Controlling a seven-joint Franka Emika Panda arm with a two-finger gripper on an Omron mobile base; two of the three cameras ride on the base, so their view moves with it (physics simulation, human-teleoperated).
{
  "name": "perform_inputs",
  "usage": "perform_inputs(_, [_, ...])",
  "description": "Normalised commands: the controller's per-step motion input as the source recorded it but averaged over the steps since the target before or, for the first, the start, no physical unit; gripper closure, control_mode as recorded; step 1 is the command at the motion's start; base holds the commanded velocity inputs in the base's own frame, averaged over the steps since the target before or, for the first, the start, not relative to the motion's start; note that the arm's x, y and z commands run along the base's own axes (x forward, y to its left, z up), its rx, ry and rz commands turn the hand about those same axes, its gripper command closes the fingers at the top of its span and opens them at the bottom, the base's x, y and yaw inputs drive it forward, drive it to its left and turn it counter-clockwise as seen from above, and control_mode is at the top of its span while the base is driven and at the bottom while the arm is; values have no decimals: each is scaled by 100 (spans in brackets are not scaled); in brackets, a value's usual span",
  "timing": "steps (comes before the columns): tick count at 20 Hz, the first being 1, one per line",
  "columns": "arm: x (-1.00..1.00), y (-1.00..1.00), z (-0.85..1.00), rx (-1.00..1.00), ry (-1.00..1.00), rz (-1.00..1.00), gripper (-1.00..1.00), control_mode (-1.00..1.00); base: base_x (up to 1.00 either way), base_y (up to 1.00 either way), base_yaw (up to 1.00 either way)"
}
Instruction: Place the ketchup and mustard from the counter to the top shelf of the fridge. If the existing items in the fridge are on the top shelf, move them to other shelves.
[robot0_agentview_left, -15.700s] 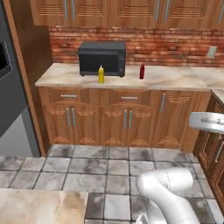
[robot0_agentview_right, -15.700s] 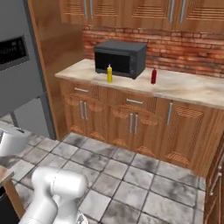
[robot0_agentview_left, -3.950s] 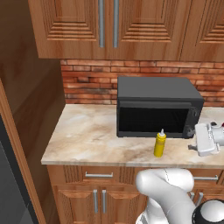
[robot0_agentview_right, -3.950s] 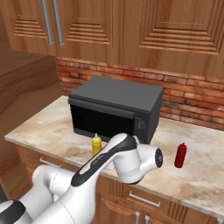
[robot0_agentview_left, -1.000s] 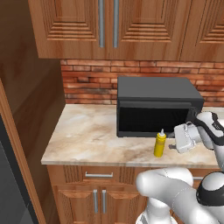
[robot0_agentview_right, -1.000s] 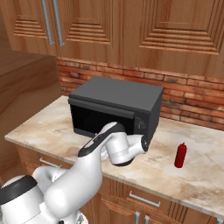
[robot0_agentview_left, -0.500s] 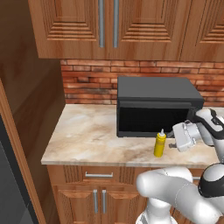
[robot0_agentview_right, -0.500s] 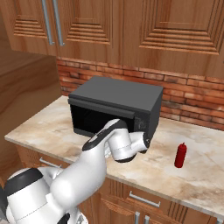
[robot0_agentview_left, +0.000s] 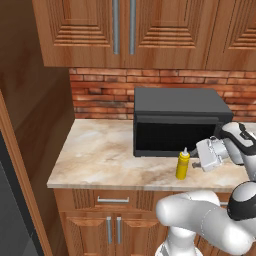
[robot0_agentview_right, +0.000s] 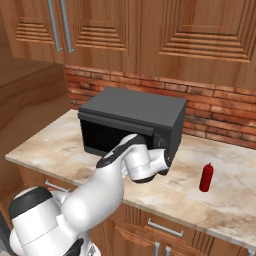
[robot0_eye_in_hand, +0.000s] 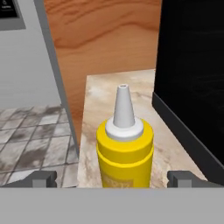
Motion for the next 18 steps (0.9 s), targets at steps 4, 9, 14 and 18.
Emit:
perform_inputs(4, [0,15,-6,0,0,0,-100,-100,0,0,0])
perform_inputs(9, [0,13,-3,0,0,0,-100,-100,0,0,0])
perform_inputs(14, [1,6,0,0,0,0,-100,-100,0,0,0])
perform_inputs(18, [10,0,0,0,0,0,-100,-100,0,0,0])
